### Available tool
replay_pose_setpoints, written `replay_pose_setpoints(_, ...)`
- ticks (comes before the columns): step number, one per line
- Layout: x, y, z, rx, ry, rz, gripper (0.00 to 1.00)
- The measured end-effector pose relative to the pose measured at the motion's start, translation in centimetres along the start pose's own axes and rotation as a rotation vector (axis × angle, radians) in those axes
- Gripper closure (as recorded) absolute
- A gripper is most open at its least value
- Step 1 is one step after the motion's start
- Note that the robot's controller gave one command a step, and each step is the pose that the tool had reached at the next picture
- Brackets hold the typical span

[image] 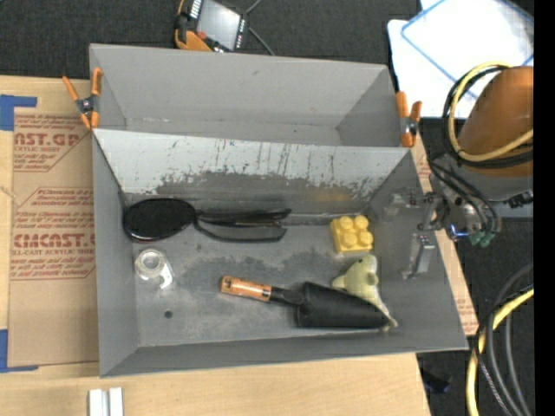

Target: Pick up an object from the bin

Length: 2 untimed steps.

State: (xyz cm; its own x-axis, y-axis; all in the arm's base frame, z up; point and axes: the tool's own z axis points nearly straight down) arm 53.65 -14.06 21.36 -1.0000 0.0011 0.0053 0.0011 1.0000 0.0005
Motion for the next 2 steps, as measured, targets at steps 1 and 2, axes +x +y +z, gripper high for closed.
replay_pose_setpoints(1, -0.2, 0.1, -0.4, 0.002, -0.008, -0.001, 0.0)
replay_pose_setpoints(2, 1.7, 10.1, 14.5, 0.001, -0.005, -0.01, 0.0)
